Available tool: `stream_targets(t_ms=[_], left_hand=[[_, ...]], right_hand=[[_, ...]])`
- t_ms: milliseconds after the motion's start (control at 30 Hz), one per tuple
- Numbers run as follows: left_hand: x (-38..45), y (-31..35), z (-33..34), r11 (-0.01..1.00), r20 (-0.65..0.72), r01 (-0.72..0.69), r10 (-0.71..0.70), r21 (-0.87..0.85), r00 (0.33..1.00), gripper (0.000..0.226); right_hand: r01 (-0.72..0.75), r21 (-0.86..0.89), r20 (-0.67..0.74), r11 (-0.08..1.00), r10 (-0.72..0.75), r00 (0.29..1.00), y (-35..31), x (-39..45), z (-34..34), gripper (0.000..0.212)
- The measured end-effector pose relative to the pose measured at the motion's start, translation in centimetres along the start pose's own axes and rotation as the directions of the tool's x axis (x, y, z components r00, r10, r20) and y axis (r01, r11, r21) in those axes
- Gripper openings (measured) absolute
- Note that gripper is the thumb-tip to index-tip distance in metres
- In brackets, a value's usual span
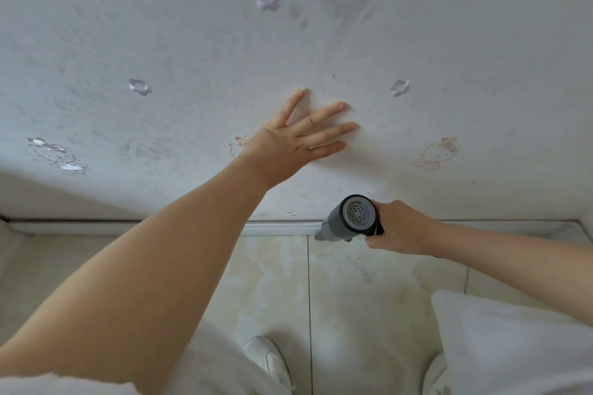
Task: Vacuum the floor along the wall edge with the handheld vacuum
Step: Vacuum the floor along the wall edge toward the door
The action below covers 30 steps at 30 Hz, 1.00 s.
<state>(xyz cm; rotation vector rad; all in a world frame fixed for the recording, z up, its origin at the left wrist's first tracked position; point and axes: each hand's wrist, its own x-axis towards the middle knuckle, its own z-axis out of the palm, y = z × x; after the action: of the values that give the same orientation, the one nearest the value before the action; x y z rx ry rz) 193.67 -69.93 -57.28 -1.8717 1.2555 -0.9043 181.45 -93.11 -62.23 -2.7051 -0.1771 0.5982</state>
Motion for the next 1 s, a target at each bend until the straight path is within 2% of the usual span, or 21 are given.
stream_targets(t_ms=[200,800,1000], left_hand=[[0.1,-0.2,0.9,1.0,-0.082,-0.003,0.003,-0.004,0.997,0.073],[0.0,0.0,0.6,0.999,-0.045,0.008,-0.009,-0.036,0.999,0.077],[0.0,-0.3,0.5,0.999,-0.057,-0.009,0.007,-0.036,0.998,0.067]], right_hand=[[-0.033,-0.05,0.015,0.998,0.034,0.999,0.4,-0.5,-0.6,0.029],[-0.015,0.014,0.057,1.0,0.015,0.998,0.0,-2.4,0.0,0.032],[-0.013,-0.019,0.047,1.0,0.014,0.999,0.3,-3.2,-0.3,0.034]])
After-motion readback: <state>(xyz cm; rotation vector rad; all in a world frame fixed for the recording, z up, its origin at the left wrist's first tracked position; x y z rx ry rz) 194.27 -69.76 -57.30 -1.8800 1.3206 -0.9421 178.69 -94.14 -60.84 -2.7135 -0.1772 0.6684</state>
